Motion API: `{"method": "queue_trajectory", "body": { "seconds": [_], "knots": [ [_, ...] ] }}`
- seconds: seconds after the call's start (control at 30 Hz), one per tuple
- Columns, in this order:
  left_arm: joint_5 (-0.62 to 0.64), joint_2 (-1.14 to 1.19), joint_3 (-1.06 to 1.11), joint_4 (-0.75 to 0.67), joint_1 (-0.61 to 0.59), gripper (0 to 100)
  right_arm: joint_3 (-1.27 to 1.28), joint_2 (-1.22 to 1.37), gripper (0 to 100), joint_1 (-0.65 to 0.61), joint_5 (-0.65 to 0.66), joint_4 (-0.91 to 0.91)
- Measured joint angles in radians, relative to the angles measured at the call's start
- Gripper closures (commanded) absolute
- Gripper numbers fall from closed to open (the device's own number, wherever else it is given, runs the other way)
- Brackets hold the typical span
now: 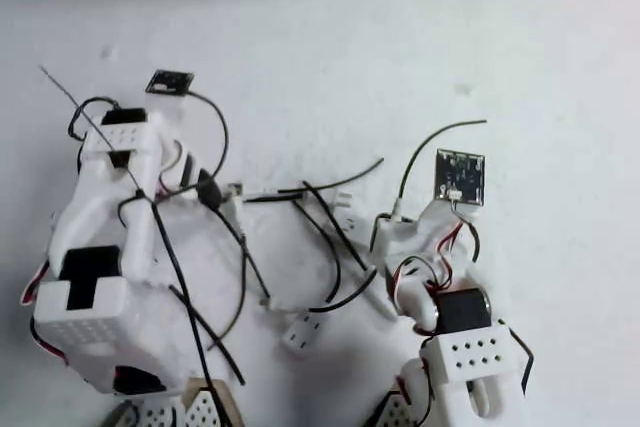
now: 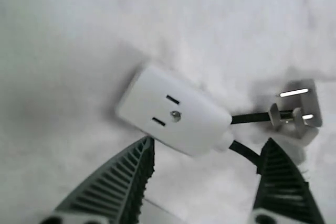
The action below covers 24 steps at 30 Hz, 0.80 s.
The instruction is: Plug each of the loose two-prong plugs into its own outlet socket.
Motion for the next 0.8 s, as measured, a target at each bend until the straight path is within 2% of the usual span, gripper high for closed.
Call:
{"method": "queue_trajectory", "body": {
  "seconds": [0.27,0.53,0.8],
  "knots": [
    [0.002,0.014,-0.002,-0.052,-0.028,77,0.0,0.0,98.1,0.0,0.0,0.0],
    [0.002,0.014,-0.002,-0.06,-0.029,94,0.0,0.0,98.1,0.0,0.0,0.0],
    [-0.006,0.014,-0.002,-0.061,-0.031,98,0.0,0.0,98.1,0.0,0.0,0.0]
  ]
}}
